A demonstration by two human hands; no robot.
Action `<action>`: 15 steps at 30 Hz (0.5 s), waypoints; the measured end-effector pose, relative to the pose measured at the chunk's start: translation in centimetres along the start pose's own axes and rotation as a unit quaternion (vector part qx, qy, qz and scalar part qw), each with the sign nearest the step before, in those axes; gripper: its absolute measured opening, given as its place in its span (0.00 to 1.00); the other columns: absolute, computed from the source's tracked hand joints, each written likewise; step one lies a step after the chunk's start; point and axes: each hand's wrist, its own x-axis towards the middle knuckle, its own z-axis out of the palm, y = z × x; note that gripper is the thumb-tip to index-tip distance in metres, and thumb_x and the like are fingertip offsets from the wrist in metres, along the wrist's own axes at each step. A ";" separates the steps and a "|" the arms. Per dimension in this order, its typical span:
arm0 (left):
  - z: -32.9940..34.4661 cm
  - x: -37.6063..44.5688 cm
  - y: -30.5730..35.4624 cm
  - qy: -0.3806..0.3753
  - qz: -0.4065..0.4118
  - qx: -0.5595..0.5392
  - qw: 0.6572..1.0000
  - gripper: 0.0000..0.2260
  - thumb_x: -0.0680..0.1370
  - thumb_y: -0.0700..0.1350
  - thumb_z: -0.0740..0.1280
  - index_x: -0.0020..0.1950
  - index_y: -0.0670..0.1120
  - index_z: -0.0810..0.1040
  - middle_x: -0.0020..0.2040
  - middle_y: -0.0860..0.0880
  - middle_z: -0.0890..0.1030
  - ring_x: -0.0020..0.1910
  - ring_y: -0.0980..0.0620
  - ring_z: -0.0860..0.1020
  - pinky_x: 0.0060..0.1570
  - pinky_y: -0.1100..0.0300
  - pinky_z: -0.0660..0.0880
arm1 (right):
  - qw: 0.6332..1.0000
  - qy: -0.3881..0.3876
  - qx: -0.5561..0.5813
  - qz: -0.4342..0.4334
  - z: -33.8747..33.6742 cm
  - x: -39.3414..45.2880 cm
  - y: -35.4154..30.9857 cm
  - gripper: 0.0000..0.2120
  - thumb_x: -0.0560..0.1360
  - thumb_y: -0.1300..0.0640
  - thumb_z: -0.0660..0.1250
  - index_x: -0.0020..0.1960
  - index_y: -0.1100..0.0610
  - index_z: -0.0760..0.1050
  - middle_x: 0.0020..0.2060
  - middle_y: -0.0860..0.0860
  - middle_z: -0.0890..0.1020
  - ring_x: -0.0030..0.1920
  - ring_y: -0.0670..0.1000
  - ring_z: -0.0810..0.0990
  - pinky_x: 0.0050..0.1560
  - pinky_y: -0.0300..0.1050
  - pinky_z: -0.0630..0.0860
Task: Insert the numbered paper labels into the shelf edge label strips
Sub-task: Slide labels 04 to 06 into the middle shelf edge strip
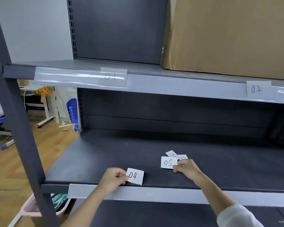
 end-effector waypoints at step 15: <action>5.4 -5.9 2.7 0.037 -0.009 -0.043 0.998 0.11 0.73 0.35 0.67 0.33 0.48 0.78 0.19 0.56 0.76 0.22 0.63 0.72 0.27 0.73 0.68 | 0.992 -0.111 0.040 -0.045 2.6 -6.7 -0.3 0.13 0.75 0.59 0.64 0.32 0.56 0.75 0.34 0.46 0.81 0.32 0.35 0.76 0.34 0.23 0.69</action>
